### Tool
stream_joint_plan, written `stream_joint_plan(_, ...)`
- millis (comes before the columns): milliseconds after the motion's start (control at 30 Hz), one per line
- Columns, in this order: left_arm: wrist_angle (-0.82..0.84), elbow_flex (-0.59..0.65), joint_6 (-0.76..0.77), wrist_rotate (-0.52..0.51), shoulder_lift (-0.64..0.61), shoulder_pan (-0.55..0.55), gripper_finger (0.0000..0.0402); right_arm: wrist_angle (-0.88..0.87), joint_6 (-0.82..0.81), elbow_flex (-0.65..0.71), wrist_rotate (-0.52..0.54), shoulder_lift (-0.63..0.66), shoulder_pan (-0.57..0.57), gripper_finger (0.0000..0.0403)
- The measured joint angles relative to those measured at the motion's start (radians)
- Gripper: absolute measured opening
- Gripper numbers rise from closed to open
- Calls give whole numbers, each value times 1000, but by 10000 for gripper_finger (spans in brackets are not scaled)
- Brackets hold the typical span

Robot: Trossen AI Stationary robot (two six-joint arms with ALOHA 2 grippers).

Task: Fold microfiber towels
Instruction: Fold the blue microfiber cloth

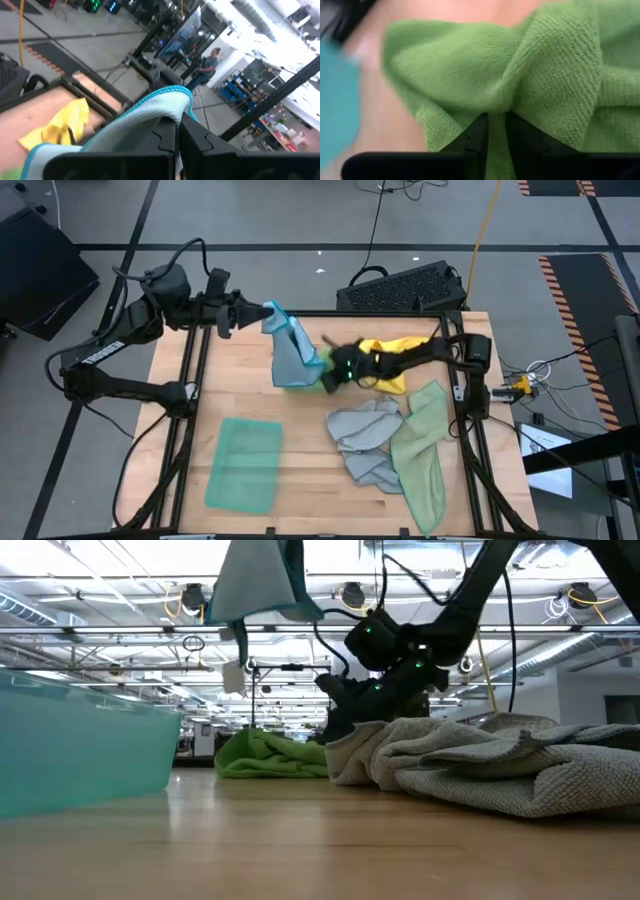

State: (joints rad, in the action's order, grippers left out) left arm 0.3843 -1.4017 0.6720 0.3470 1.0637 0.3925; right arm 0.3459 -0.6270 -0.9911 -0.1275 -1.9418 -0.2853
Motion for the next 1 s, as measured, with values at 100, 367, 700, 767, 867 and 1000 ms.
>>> stream_joint_plan(100, -8, -1, 0, 11, 11, -22, 8, 6, 4, -48, -42, 4, -67, 52)
stream_joint_plan(367, 175, 0, -84, 35, 24, -94, 9, -234, 24, -79, -291, 126, -179, 51)
stream_joint_plan(700, 431, 126, -203, 16, 50, -192, 10, -543, 162, -78, -217, 458, -109, 61)
stream_joint_plan(767, 407, 184, -187, 12, 50, -193, 10, -568, 146, -78, -168, 496, -76, 71)
stream_joint_plan(867, 330, 258, -127, 10, 52, -189, 10, -551, 86, -78, -137, 524, -33, 89)
stream_joint_plan(1000, 181, 318, -86, 12, 63, -189, 10, -491, 6, -78, -127, 539, 22, 117)
